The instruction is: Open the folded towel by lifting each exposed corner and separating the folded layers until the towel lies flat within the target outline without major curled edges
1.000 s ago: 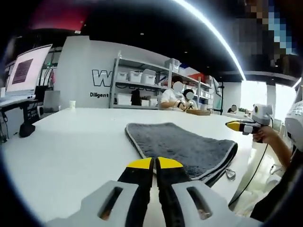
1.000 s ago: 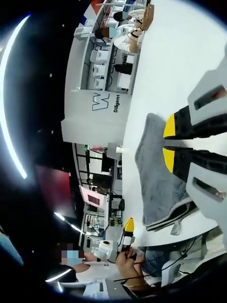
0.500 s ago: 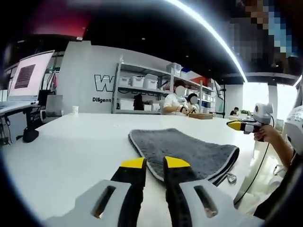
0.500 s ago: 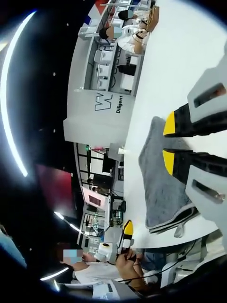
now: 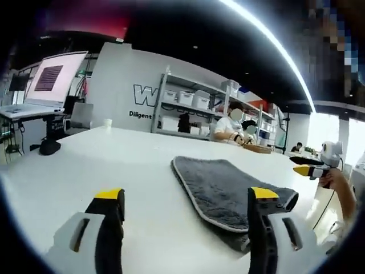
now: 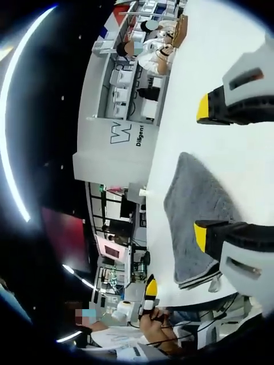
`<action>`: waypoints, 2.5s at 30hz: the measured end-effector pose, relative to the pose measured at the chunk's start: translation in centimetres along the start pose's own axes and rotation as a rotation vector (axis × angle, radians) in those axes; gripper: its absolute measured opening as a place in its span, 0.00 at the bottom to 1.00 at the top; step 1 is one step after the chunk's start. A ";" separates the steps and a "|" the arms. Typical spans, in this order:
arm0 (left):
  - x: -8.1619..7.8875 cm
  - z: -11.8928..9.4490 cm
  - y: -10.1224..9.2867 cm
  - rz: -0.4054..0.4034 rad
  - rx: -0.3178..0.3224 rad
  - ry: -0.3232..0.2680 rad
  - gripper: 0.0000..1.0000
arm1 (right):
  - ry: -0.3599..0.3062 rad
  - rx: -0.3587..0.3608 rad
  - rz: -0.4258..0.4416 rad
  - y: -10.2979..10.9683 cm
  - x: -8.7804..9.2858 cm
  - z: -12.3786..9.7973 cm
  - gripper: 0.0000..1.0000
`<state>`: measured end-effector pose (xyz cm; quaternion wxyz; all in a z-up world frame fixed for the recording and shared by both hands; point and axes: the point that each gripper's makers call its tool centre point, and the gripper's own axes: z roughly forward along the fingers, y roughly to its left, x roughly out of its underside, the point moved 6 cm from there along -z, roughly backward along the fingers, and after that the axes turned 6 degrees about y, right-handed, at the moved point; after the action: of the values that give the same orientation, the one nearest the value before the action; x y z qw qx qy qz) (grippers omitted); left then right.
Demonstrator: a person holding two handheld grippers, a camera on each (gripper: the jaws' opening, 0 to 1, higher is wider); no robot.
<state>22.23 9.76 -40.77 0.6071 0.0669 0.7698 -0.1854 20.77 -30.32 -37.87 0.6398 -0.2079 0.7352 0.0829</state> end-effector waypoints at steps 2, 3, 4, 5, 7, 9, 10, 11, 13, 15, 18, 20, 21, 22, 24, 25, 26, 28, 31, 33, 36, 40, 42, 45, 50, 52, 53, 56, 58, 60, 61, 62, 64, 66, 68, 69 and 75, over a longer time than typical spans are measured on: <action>0.1 -0.2 0.4 0.018 -0.033 0.015 0.98 | 0.001 -0.003 0.012 -0.1 0.0 0.0 0.74; 0.1 -0.2 0.5 0.023 -0.033 0.017 0.99 | 0.004 -0.003 0.014 -0.1 0.0 0.0 0.76; 0.1 -0.2 0.5 0.022 -0.033 0.017 0.99 | 0.004 -0.003 0.014 -0.1 0.0 0.0 0.77; 0.1 -0.3 0.5 0.022 -0.033 0.016 0.99 | 0.004 -0.002 0.013 -0.1 0.0 0.0 0.78; 0.0 -0.3 0.5 0.020 -0.034 0.015 0.99 | 0.004 0.000 0.013 -0.1 0.0 0.0 0.81; -0.2 -0.4 0.4 0.022 -0.028 0.004 0.99 | -0.002 0.008 0.015 -0.3 0.0 0.0 0.84; -0.2 -0.4 0.4 0.028 -0.027 0.003 0.99 | -0.003 0.009 0.015 -0.3 -0.1 0.0 0.85; -0.3 -0.4 0.2 0.033 -0.020 0.003 0.99 | -0.002 0.009 0.009 -0.4 -0.1 0.0 0.85; -0.2 -0.2 0.0 0.028 -0.007 0.005 0.99 | -0.001 0.015 0.009 -0.5 -0.1 0.1 0.87; 0.0 -0.1 -0.2 0.028 -0.001 0.014 0.99 | -0.001 0.014 0.006 -0.5 -0.2 0.2 0.89; 0.1 0.1 -0.3 0.030 0.006 0.026 0.99 | 0.004 0.011 0.000 -0.6 -0.3 0.3 0.90; 0.2 0.1 -0.4 0.030 0.010 0.029 0.99 | 0.008 0.002 -0.003 -0.5 -0.3 0.4 0.91; 0.2 0.1 -0.4 0.030 0.012 0.029 0.99 | 0.009 0.000 -0.001 -0.5 -0.3 0.5 0.91; 0.2 0.1 -0.4 0.033 0.015 0.031 0.99 | 0.009 -0.003 -0.001 -0.5 -0.3 0.6 0.92; 0.2 0.1 -0.5 0.039 0.017 0.034 0.99 | 0.009 -0.005 -0.001 -0.5 -0.4 0.6 0.93; 0.3 0.1 -0.6 0.045 0.019 0.038 0.99 | 0.010 -0.005 -0.003 -0.5 -0.4 0.7 0.93; 0.3 0.2 -0.7 0.047 0.023 0.040 0.99 | 0.010 -0.007 -0.004 -0.5 -0.4 0.7 0.93; 0.3 0.2 -0.9 0.048 0.033 0.041 0.99 | 0.008 -0.009 -0.002 -0.5 -0.4 0.8 0.94; 0.4 0.2 -1.0 0.051 0.041 0.042 0.99 | 0.005 -0.004 0.000 -0.5 -0.4 0.8 0.97; 0.5 0.3 -1.2 0.047 0.040 0.041 0.99 | -0.009 0.012 -0.008 -0.8 -0.5 0.7 0.99; 0.5 0.3 -1.3 0.046 0.044 0.044 0.99 | -0.014 0.019 -0.010 -1.0 -0.7 0.6 1.00; 0.6 0.2 -1.2 0.045 0.045 0.046 0.99 | -0.013 0.007 -0.014 -0.9 -0.7 0.7 1.00; 0.6 0.2 -1.2 0.045 0.045 0.049 0.99 | -0.010 0.002 -0.016 -0.7 -0.7 0.8 1.00; 0.7 0.2 -1.3 0.041 0.051 0.051 0.99 | -0.007 -0.010 -0.014 -0.5 -0.6 0.9 1.00; 0.9 0.2 -1.4 0.027 0.043 0.048 0.99 | -0.004 -0.023 -0.018 -0.4 -0.6 1.1 0.98; 1.0 0.2 -1.5 0.020 0.045 0.048 0.99 | -0.003 -0.025 -0.019 -0.4 -0.7 1.1 0.98; 1.1 0.2 -1.5 0.011 0.046 0.050 0.99 | -0.002 -0.029 -0.021 -0.4 -0.7 1.2 0.98; 1.5 0.3 -1.8 -0.005 0.052 0.064 0.99 | -0.001 -0.042 -0.026 -0.2 -0.7 1.3 0.96; 1.8 0.4 -2.2 -0.030 0.069 0.071 0.95 | -0.004 -0.048 -0.031 -0.1 -0.8 1.4 0.95; 2.1 0.5 -2.7 -0.068 0.095 0.079 0.90 | -0.005 -0.056 -0.034 0.1 -0.9 1.5 0.94; 2.2 0.6 -2.8 -0.078 0.106 0.079 0.88 | -0.006 -0.059 -0.034 0.2 -0.9 1.5 0.93; 2.3 0.6 -2.9 -0.087 0.110 0.083 0.87 | -0.007 -0.063 -0.035 0.2 -0.9 1.5 0.92; 2.4 0.7 -3.1 -0.102 0.123 0.077 0.85 | -0.005 -0.064 -0.034 0.3 -0.9 1.5 0.92; 2.5 0.7 -3.5 -0.138 0.140 0.080 0.81 | -0.004 -0.066 -0.039 0.3 -0.9 1.5 0.90; 2.7 0.8 -3.7 -0.152 0.158 0.100 0.73 | -0.006 -0.067 -0.040 0.3 -0.9 1.4 0.89; 2.8 0.8 -4.0 -0.154 0.171 0.111 0.70 | -0.007 -0.069 -0.042 0.3 -0.9 1.4 0.88; 3.7 1.1 -4.9 -0.098 0.205 0.188 0.66 | 0.004 -0.078 -0.050 0.5 -0.7 1.6 0.86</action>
<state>20.63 4.41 -43.56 0.5125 0.1079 0.8027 -0.2853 22.11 -29.07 -37.50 0.6316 -0.2512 0.7272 0.0953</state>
